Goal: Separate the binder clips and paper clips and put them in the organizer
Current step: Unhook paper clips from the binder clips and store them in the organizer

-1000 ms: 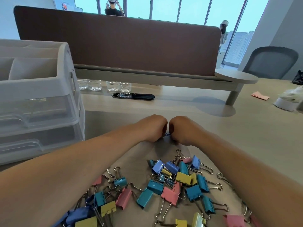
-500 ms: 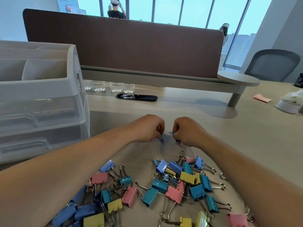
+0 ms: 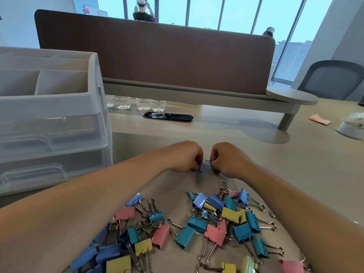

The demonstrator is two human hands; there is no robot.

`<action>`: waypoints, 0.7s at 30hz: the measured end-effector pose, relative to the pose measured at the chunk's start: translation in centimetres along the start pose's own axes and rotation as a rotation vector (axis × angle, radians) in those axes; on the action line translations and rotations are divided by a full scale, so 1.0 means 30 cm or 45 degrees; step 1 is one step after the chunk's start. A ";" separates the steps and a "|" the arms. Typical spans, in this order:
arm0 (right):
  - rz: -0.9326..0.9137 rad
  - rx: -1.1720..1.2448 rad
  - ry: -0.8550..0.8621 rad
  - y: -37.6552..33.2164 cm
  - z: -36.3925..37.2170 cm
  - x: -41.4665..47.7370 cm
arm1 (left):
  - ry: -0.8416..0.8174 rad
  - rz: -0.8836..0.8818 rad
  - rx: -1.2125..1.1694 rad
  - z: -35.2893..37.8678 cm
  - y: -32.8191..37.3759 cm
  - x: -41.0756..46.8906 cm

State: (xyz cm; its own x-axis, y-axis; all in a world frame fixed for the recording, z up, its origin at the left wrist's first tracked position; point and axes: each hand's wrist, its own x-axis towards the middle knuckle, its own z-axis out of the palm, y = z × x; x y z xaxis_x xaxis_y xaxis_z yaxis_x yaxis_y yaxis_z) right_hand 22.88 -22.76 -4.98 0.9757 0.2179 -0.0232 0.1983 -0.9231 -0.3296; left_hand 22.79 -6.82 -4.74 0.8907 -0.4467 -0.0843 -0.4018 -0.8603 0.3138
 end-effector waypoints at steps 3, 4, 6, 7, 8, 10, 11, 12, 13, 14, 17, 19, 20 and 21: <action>0.004 0.004 -0.005 -0.003 -0.002 -0.005 | -0.025 -0.027 0.045 0.002 0.009 0.001; 0.006 0.011 -0.008 -0.004 -0.002 -0.009 | -0.021 -0.036 0.057 0.004 0.012 0.000; 0.003 0.034 -0.007 -0.007 -0.003 -0.021 | 0.007 -0.053 0.069 0.011 0.017 -0.009; 0.002 0.053 -0.004 -0.009 -0.005 -0.028 | 0.025 -0.067 0.063 0.014 0.017 -0.014; 0.004 0.081 0.000 -0.012 -0.007 -0.038 | 0.039 -0.084 0.046 0.015 0.019 -0.023; 0.000 0.132 0.019 -0.023 -0.015 -0.063 | 0.058 -0.123 -0.020 0.011 0.020 -0.047; -0.011 0.144 0.030 -0.030 -0.020 -0.077 | 0.067 -0.141 -0.063 0.005 0.020 -0.063; -0.024 0.152 0.036 -0.040 -0.028 -0.091 | 0.081 -0.161 -0.107 -0.002 0.020 -0.082; -0.040 0.168 0.037 -0.053 -0.037 -0.104 | 0.104 -0.173 -0.152 -0.013 0.019 -0.104; -0.049 0.184 0.035 -0.070 -0.050 -0.118 | 0.129 -0.187 -0.203 -0.027 0.020 -0.128; -0.094 0.216 0.018 -0.132 -0.099 -0.155 | 0.187 -0.220 -0.324 -0.073 0.023 -0.201; -0.145 0.259 0.028 -0.199 -0.146 -0.171 | 0.238 -0.233 -0.338 -0.126 0.024 -0.269; -0.167 0.289 0.030 -0.229 -0.168 -0.178 | 0.255 -0.241 -0.336 -0.150 0.026 -0.296; -0.197 0.326 0.040 -0.269 -0.190 -0.187 | 0.276 -0.250 -0.331 -0.181 0.024 -0.335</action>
State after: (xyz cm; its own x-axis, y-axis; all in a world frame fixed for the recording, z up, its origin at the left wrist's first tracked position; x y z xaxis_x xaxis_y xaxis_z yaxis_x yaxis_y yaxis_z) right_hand 16.35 -18.34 3.21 0.9390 0.3359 0.0740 0.3186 -0.7687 -0.5546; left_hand 14.70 -1.62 1.47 0.9807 -0.1935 0.0267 -0.1768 -0.8211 0.5428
